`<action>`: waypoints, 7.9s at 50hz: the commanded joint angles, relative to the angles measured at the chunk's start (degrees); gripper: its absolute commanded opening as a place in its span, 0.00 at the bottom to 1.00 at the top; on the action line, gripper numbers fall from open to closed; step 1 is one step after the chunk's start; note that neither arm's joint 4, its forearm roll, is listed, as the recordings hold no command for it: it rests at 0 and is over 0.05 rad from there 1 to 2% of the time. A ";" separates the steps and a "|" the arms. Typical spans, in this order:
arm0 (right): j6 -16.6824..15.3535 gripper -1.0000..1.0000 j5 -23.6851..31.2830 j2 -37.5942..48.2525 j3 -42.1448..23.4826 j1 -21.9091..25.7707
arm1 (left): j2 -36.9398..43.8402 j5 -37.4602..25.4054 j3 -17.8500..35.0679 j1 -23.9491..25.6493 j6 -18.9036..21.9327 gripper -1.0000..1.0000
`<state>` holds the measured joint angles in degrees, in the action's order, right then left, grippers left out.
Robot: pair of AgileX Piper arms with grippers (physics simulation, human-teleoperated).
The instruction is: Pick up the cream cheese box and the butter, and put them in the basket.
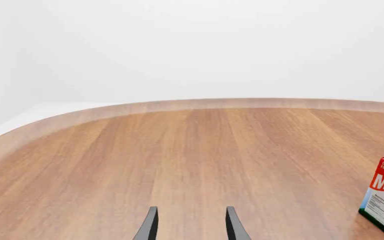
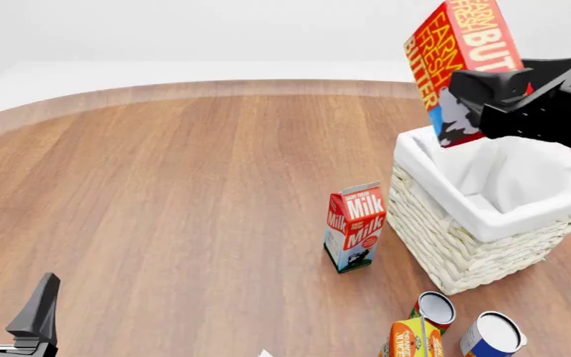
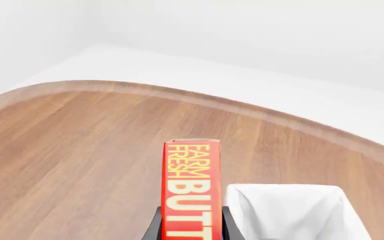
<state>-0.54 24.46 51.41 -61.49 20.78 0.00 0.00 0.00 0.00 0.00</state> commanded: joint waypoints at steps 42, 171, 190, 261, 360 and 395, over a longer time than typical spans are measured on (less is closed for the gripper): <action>21.62 0.00 -5.59 -2.74 8.59 -14.92 | 0.00 0.00 0.00 0.00 0.00 1.00; 26.47 0.00 -22.11 9.98 18.96 -23.65 | 0.00 0.00 0.00 0.00 0.00 1.00; 26.64 0.00 -24.53 12.27 19.55 -24.19 | 0.00 0.00 0.00 0.00 0.00 1.00; 26.21 1.00 -27.32 14.06 19.77 -25.70 | 0.00 0.00 0.00 0.00 0.00 1.00; 7.94 1.00 -0.30 2.64 8.53 15.37 | 0.00 0.00 0.00 0.00 0.00 1.00; 3.35 1.00 0.71 9.65 4.84 26.42 | 0.00 0.00 0.00 0.00 0.00 1.00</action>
<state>4.01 25.26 58.73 -55.80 44.30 0.00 0.00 0.00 0.00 0.00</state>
